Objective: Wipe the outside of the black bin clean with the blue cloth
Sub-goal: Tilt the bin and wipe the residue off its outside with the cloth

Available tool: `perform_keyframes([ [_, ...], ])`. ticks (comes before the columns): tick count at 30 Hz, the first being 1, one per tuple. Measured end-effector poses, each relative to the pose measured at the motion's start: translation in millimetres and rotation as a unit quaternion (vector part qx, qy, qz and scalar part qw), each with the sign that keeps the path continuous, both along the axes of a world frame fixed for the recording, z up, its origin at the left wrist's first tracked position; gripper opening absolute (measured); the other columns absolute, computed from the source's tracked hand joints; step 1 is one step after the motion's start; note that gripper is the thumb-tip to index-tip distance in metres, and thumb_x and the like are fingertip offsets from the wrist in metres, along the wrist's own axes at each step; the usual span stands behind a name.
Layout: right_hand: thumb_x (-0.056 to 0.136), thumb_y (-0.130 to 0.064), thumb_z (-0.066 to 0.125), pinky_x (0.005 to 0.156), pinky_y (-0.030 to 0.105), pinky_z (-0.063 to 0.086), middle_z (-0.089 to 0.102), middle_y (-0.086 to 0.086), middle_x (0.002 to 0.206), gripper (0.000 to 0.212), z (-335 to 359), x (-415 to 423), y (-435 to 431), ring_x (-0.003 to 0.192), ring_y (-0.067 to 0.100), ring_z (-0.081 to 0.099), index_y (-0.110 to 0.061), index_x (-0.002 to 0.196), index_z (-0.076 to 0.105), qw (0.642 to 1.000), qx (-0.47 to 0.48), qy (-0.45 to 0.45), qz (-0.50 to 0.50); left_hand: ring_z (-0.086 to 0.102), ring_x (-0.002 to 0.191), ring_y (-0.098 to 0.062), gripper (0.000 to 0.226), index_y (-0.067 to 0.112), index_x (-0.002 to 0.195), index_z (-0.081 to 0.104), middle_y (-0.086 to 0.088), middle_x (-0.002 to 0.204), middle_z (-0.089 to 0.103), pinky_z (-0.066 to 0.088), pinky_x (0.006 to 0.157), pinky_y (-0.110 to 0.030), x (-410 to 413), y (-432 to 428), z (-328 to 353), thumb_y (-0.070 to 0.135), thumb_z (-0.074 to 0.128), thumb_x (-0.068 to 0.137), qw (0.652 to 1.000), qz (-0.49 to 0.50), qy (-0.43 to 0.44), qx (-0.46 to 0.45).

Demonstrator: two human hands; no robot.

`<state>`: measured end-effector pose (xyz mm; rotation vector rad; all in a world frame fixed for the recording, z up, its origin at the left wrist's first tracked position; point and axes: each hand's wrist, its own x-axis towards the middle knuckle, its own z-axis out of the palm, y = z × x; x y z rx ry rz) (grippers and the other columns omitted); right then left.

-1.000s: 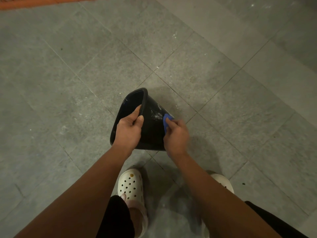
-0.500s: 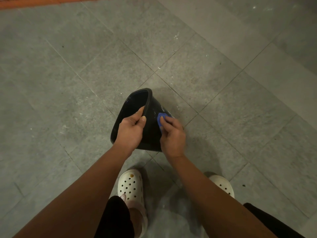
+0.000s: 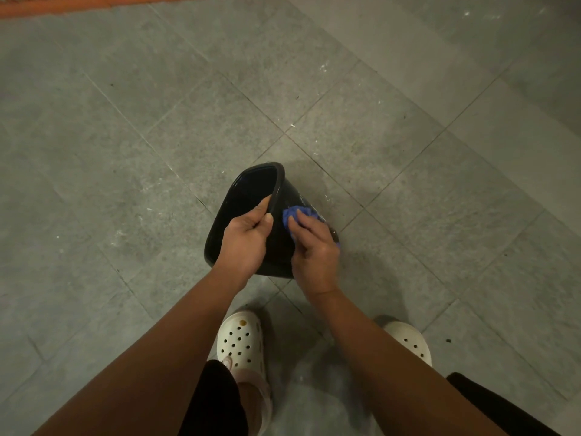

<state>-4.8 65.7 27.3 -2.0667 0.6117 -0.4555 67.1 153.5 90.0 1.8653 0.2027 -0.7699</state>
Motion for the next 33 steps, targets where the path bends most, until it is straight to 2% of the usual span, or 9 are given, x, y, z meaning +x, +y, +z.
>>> perform_keyframes([
  [3, 0.078, 0.014, 0.058, 0.107, 0.029, 0.036, 0.061, 0.017, 0.121, 0.039, 3, 17, -10, 0.115, 0.027, 0.056, -0.001, 0.113, 0.063, 0.999, 0.004, 0.024, 0.026, 0.056, 0.117, -0.007, 0.034, 0.03, 0.128, 0.059, 0.01, 0.121, 0.066, 0.04, 0.108, -0.039, -2, -3, -1, 0.017, 0.048, 0.098, 1.0, 0.005, -0.007, -0.005],
  [7, 0.087, 0.003, 0.053, 0.106, 0.019, 0.03, 0.057, 0.013, 0.129, 0.039, -1, 16, -15, 0.122, 0.025, 0.051, -0.006, 0.124, 0.056, 0.993, 0.037, 0.108, -0.009, 0.058, 0.115, -0.008, 0.033, 0.032, 0.125, 0.061, 0.011, 0.117, 0.067, 0.042, 0.105, -0.041, -5, -3, -1, 0.018, 0.047, 0.098, 1.0, 0.017, -0.008, -0.01],
  [12, 0.079, 0.008, 0.062, 0.099, 0.034, 0.045, 0.064, 0.018, 0.113, 0.033, 8, 8, 1, 0.107, 0.029, 0.06, -0.001, 0.11, 0.065, 0.999, 0.023, 0.029, -0.008, 0.058, 0.116, -0.012, 0.033, 0.03, 0.124, 0.061, 0.006, 0.12, 0.067, 0.042, 0.106, -0.042, -2, -2, -2, 0.016, 0.046, 0.098, 0.999, 0.025, 0.003, -0.022],
  [17, 0.084, 0.008, 0.056, 0.106, 0.037, 0.04, 0.056, 0.018, 0.126, 0.039, 7, 21, -10, 0.118, 0.03, 0.053, -0.003, 0.122, 0.058, 0.998, 0.021, 0.047, 0.038, 0.056, 0.118, -0.007, 0.034, 0.03, 0.126, 0.06, 0.01, 0.121, 0.066, 0.041, 0.107, -0.04, -6, -1, -2, 0.017, 0.046, 0.098, 1.0, 0.014, -0.02, -0.014],
  [21, 0.086, 0.005, 0.054, 0.104, 0.034, 0.041, 0.056, 0.017, 0.123, 0.042, 6, 19, -4, 0.117, 0.03, 0.051, -0.005, 0.126, 0.054, 0.995, 0.03, 0.09, -0.009, 0.059, 0.115, -0.01, 0.035, 0.033, 0.123, 0.062, 0.008, 0.117, 0.068, 0.042, 0.105, -0.042, -7, -1, 0, 0.015, 0.045, 0.098, 0.999, 0.026, -0.012, -0.021],
  [24, 0.082, 0.009, 0.056, 0.097, 0.039, 0.047, 0.057, 0.021, 0.114, 0.039, 9, 10, 11, 0.107, 0.033, 0.055, -0.001, 0.12, 0.057, 0.998, 0.025, 0.048, -0.017, 0.059, 0.114, -0.01, 0.034, 0.034, 0.12, 0.063, 0.009, 0.116, 0.068, 0.043, 0.105, -0.042, -7, -2, 0, 0.015, 0.046, 0.098, 1.0, 0.021, -0.013, -0.016],
  [27, 0.084, 0.003, 0.05, 0.097, 0.03, 0.043, 0.053, 0.017, 0.122, 0.04, 12, 13, 9, 0.112, 0.028, 0.052, -0.008, 0.121, 0.058, 0.998, 0.046, 0.031, 0.028, 0.058, 0.116, -0.009, 0.035, 0.029, 0.126, 0.061, 0.008, 0.119, 0.066, 0.042, 0.105, -0.041, -8, -2, 1, 0.014, 0.045, 0.098, 1.0, 0.006, -0.016, -0.019],
  [30, 0.087, 0.001, 0.051, 0.097, 0.028, 0.044, 0.053, 0.015, 0.121, 0.038, 7, 24, -3, 0.11, 0.023, 0.051, -0.008, 0.124, 0.056, 0.999, 0.03, 0.041, 0.001, 0.058, 0.115, -0.01, 0.034, 0.028, 0.126, 0.061, 0.007, 0.119, 0.066, 0.043, 0.105, -0.042, -10, -4, 2, 0.017, 0.046, 0.098, 1.0, -0.017, -0.019, 0.004],
  [33, 0.091, -0.009, 0.054, 0.094, 0.03, 0.045, 0.053, 0.008, 0.114, 0.031, 7, 22, -11, 0.106, 0.012, 0.048, -0.01, 0.122, 0.059, 0.998, 0.047, 0.043, -0.026, 0.065, 0.097, -0.015, 0.029, 0.029, 0.113, 0.066, 0.003, 0.1, 0.071, 0.05, 0.095, -0.043, -7, -6, 3, 0.018, 0.046, 0.096, 0.996, -0.048, -0.042, 0.06],
])
